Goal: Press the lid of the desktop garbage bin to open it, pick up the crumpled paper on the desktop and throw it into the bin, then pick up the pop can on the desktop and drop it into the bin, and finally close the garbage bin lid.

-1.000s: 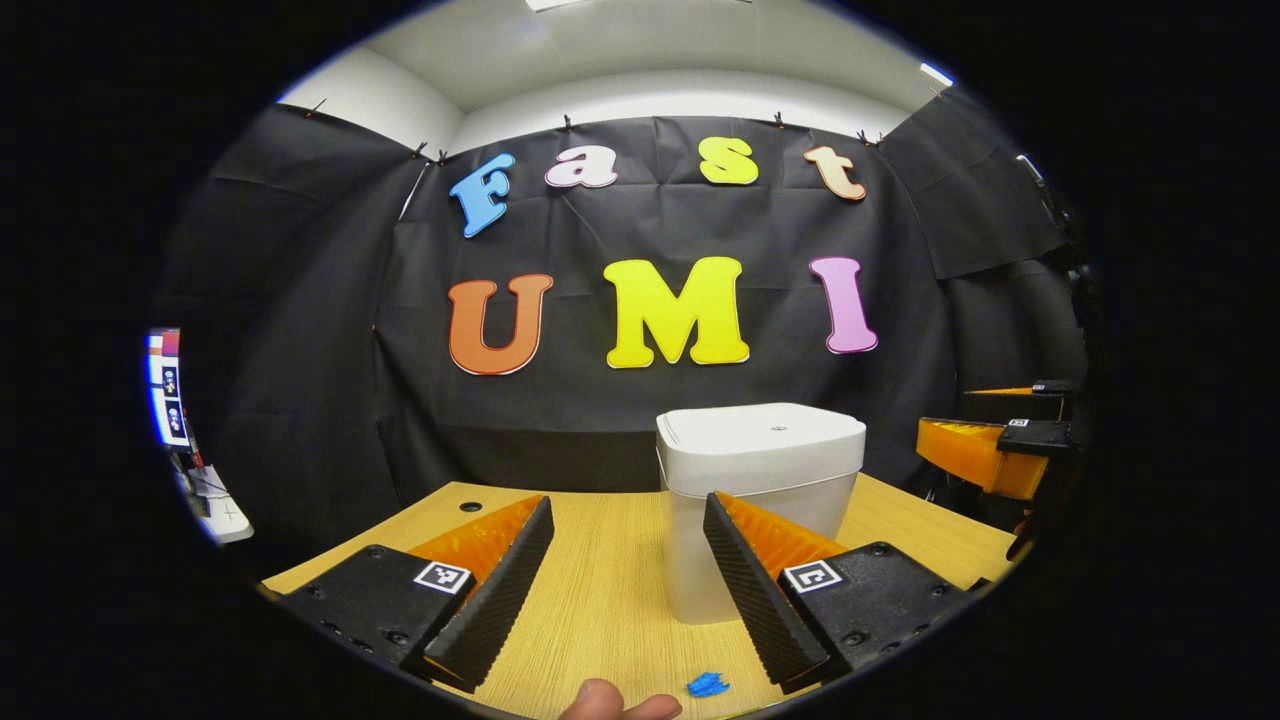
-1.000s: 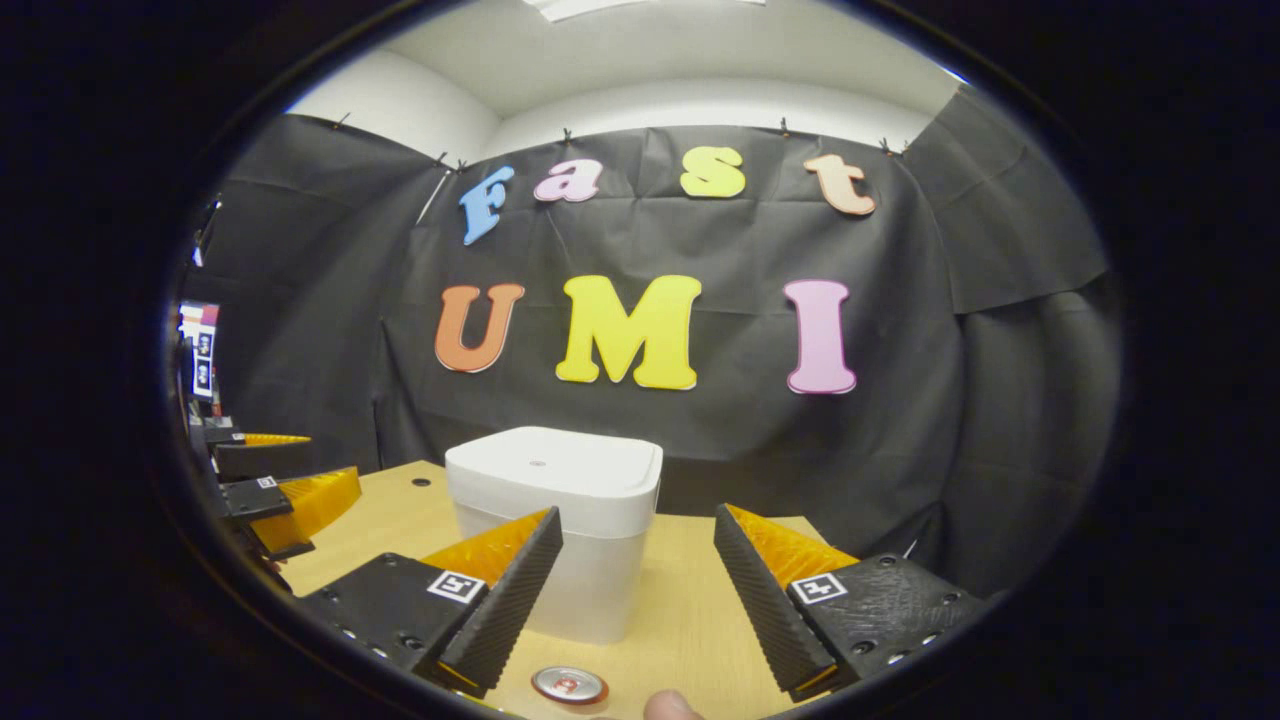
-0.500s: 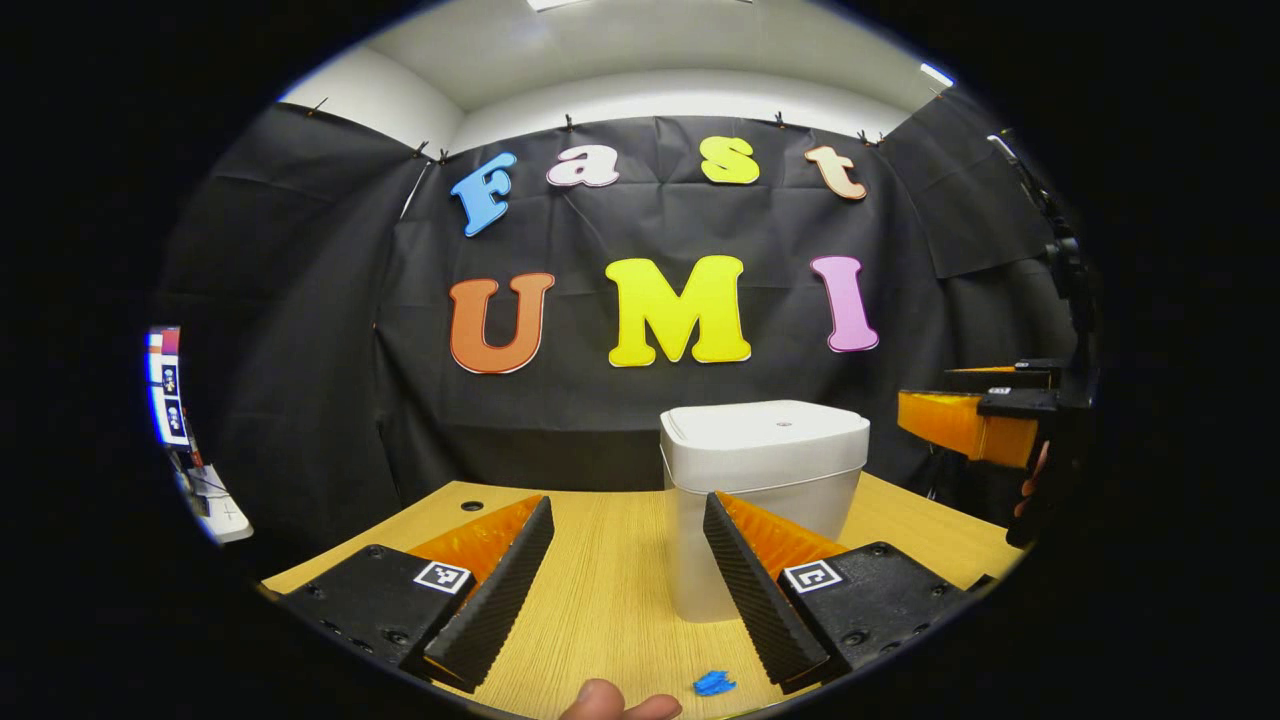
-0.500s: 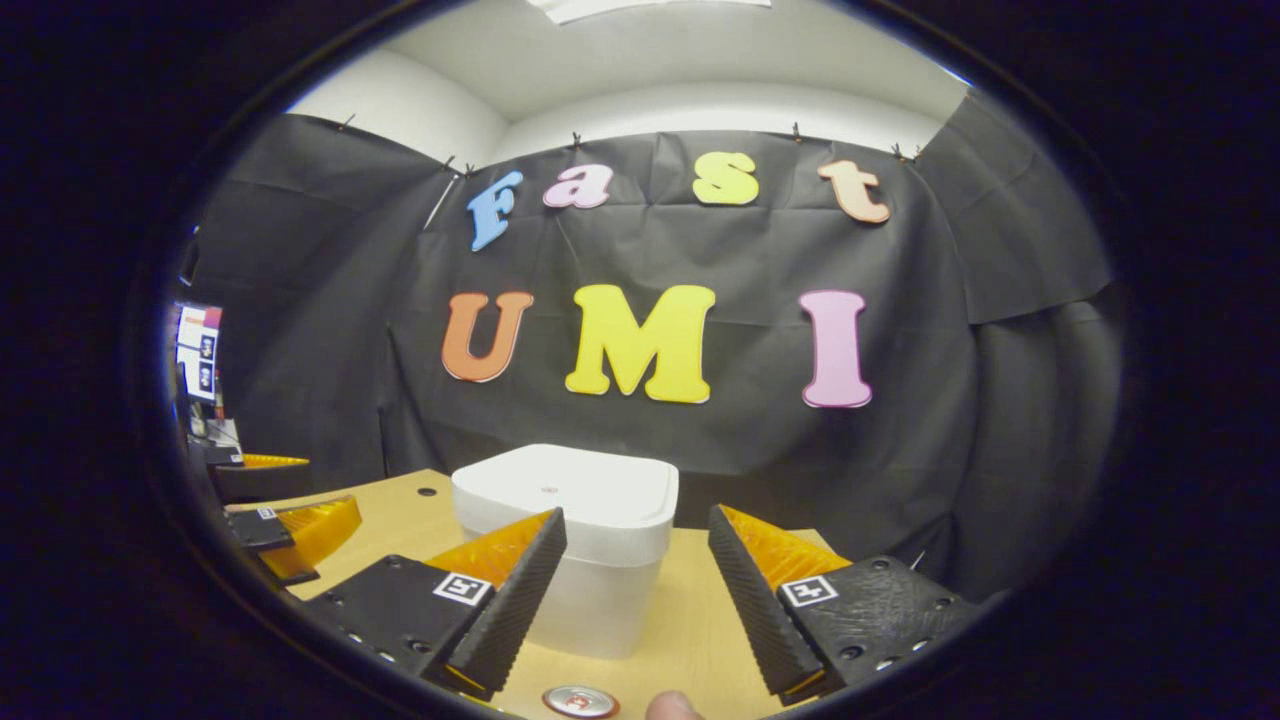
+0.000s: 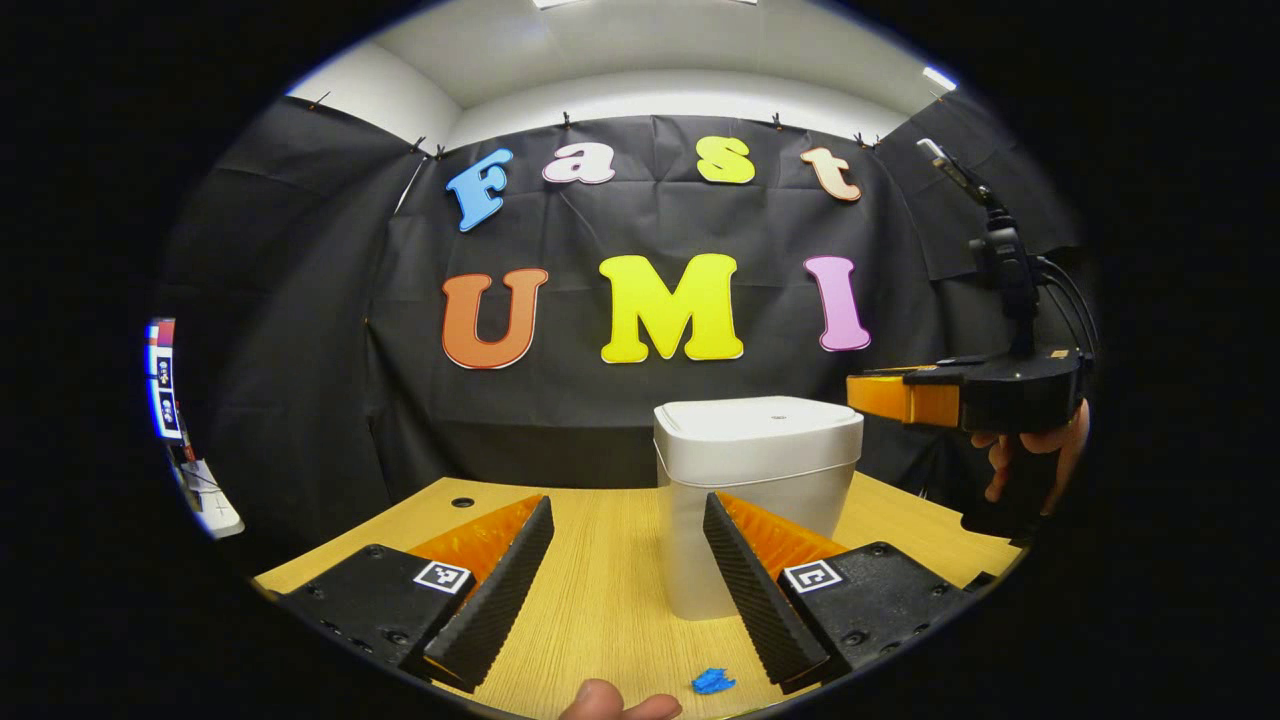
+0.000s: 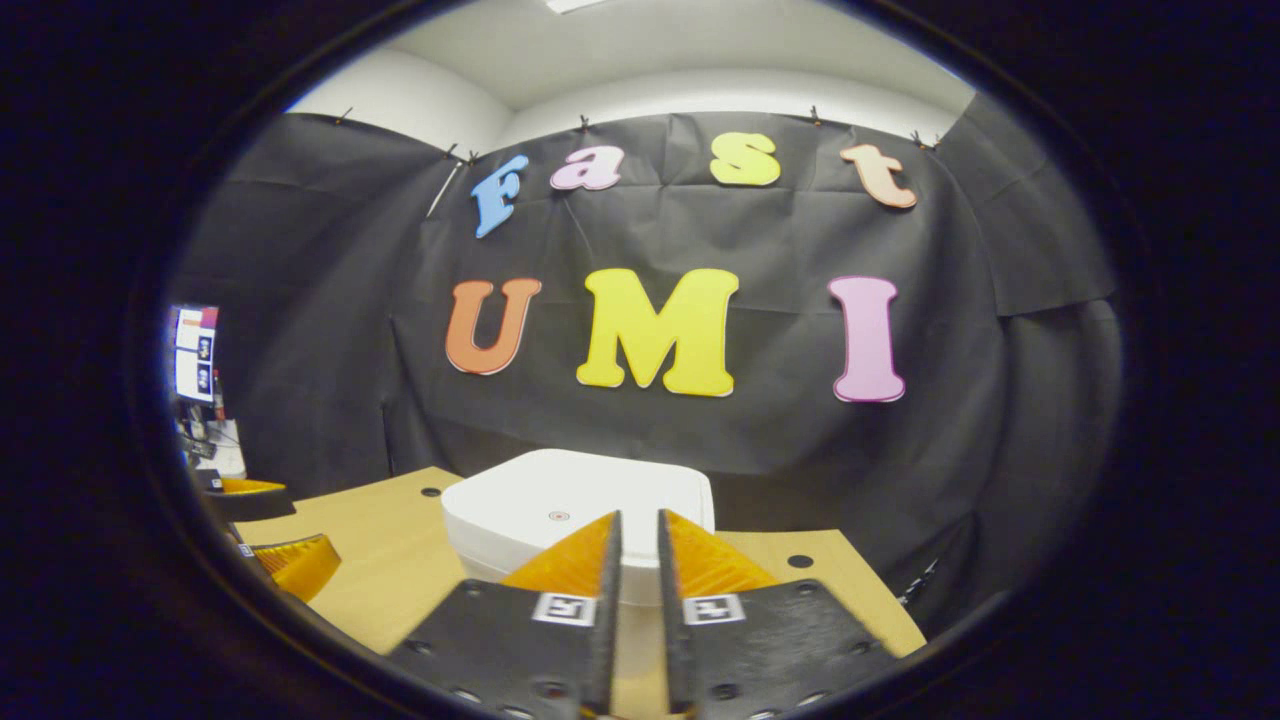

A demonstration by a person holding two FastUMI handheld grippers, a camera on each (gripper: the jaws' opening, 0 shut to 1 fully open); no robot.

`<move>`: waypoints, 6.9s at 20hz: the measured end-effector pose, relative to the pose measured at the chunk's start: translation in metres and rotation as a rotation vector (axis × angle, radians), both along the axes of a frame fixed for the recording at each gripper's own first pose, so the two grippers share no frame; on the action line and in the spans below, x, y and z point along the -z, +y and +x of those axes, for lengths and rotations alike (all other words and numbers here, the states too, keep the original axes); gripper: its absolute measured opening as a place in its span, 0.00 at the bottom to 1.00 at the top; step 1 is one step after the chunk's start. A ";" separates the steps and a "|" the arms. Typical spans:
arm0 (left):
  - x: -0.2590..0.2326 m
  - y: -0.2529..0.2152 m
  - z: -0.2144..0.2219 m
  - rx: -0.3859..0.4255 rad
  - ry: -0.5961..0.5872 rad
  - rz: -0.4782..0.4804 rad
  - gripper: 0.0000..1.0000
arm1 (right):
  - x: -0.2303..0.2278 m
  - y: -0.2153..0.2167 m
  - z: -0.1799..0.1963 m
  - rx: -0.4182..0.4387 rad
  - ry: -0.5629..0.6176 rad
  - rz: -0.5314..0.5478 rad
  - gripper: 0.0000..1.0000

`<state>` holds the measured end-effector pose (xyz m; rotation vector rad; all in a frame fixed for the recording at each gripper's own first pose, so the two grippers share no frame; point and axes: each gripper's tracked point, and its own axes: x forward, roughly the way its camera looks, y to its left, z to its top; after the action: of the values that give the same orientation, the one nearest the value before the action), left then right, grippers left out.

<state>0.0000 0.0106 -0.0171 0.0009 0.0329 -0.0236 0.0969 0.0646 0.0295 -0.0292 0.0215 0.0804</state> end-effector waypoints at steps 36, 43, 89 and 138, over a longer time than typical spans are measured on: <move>0.022 -0.016 -0.011 0.000 0.036 0.019 0.98 | -0.019 -0.017 -0.019 -0.041 -0.089 0.104 0.96; 0.047 -0.035 -0.019 0.022 0.086 -0.014 0.98 | 0.006 -0.040 -0.059 0.002 -0.099 0.131 0.94; 0.218 -0.072 -0.035 0.064 0.515 -0.005 0.39 | 0.185 -0.035 -0.134 0.022 0.081 0.082 0.94; -0.085 -0.050 0.071 0.062 -0.090 -0.046 0.39 | 0.225 -0.066 -0.126 0.001 0.322 0.160 0.80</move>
<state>0.0705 -0.0396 0.0680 -0.0428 -0.0576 -0.0862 -0.0290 -0.0019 -0.1958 0.1437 0.3370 0.0847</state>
